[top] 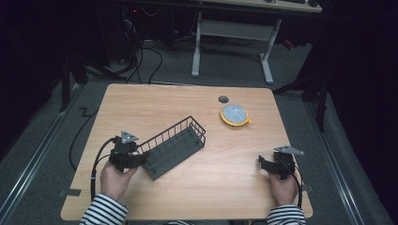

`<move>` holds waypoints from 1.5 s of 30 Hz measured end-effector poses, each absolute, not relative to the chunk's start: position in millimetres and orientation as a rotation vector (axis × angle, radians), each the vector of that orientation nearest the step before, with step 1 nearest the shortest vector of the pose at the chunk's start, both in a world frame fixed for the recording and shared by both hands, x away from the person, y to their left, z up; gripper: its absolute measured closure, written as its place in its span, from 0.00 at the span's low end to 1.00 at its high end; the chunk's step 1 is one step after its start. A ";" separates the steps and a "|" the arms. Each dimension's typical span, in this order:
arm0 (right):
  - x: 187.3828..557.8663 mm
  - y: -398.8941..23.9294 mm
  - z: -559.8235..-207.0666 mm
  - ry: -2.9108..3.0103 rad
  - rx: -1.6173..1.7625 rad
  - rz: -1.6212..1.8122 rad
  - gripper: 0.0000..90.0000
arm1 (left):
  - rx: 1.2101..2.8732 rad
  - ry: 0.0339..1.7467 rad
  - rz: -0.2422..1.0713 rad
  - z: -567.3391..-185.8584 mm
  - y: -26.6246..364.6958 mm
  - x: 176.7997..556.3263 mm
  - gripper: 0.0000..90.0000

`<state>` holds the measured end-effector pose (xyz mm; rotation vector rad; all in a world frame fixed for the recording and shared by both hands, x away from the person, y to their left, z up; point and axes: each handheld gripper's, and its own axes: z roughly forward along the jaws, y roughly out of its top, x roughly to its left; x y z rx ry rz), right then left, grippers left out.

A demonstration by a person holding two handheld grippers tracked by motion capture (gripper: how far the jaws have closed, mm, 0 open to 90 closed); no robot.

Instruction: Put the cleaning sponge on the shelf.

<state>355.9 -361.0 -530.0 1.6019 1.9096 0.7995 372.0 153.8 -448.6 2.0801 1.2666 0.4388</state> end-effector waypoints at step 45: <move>355.8 -361.2 -530.0 1.914 1.599 0.805 0.34 | 2.066 1.299 0.411 -448.5 98.4 468.5 0.43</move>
